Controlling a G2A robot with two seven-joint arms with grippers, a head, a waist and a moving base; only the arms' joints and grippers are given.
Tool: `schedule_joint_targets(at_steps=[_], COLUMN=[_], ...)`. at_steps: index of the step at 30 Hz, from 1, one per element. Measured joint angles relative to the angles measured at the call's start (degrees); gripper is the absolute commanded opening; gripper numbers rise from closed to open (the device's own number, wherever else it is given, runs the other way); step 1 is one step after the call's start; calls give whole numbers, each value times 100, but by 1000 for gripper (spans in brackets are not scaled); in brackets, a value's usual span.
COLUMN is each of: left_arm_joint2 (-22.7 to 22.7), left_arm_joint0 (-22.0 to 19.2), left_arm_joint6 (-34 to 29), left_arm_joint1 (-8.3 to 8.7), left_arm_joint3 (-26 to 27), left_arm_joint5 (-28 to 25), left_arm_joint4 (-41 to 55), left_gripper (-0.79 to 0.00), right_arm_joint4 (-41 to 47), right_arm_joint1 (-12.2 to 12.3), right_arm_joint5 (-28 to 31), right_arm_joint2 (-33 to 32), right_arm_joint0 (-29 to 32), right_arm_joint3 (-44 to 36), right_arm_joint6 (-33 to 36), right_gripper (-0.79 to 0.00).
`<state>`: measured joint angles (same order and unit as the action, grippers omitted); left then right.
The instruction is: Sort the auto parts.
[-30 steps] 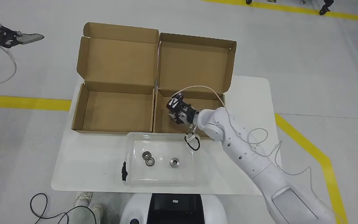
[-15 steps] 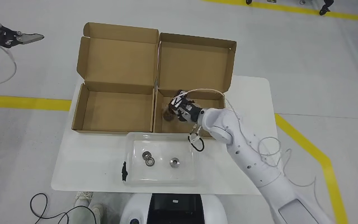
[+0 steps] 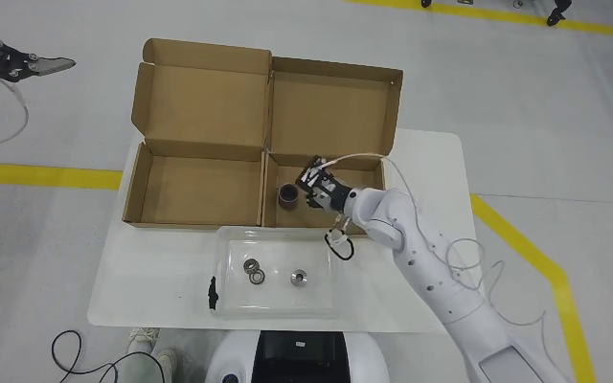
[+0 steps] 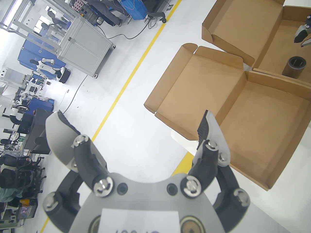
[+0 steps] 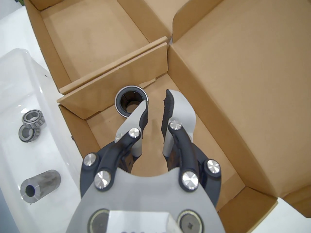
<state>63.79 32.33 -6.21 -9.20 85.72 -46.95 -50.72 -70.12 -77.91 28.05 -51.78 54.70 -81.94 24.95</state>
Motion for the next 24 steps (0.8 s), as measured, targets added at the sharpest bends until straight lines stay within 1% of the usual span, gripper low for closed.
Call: schedule_joint_targets(at_steps=[2,6,15,17,21,24], left_arm_joint2=[0,0,0,0,0,0], left_arm_joint0=[0,0,0,0,0,0], left_arm_joint6=[0,0,0,0,0,0], left_arm_joint1=[0,0,0,0,0,0], left_arm_joint3=[0,0,0,0,0,0], left_arm_joint5=[0,0,0,0,0,0], left_arm_joint4=[0,0,0,0,0,0], left_gripper=[0,0,0,0,0,0], right_arm_joint4=[7,10,77,28,-114,-188], right_arm_joint1=[24,92,271,309,398,453], right_arm_joint5=[163,492,941,1004,1119,1144], right_arm_joint2=[-25,-89,-159,-158,-145,-139], right_arm_joint0=[62,273,1107,1275,1648,1865], right_arm_joint3=[-248,-907,-2285,-2482,-2807,-2936], right_arm_joint6=[21,243,992,1158,1607,1949], right_gripper=[-603,-570,-563,-551,-499,-489])
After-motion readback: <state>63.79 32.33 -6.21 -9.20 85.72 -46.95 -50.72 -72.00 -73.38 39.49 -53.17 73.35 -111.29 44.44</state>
